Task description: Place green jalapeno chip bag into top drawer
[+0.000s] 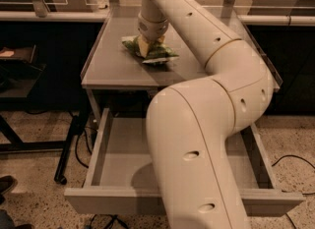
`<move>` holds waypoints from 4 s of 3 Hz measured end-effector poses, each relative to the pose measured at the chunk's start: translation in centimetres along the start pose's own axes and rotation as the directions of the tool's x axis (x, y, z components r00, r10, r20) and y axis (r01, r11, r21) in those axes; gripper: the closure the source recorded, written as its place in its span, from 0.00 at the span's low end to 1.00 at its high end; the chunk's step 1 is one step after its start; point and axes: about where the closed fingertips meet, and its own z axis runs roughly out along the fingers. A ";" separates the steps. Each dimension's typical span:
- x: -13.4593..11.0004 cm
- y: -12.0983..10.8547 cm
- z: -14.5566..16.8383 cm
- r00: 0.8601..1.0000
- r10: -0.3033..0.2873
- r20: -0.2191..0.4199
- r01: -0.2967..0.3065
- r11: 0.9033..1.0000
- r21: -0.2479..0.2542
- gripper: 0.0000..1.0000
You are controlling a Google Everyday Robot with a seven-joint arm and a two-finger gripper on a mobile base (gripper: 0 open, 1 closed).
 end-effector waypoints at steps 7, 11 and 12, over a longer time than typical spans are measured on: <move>10.7 7.1 -12.0 0.929 -0.125 0.348 0.105 0.991 0.078 1.00; 13.8 8.6 -11.6 0.943 -0.118 0.312 0.098 0.992 0.080 1.00; 19.2 12.3 -10.0 0.961 -0.100 0.256 0.099 0.995 0.014 1.00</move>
Offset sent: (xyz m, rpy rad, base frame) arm -0.0735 -0.0337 0.0912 0.1636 -0.4153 0.1735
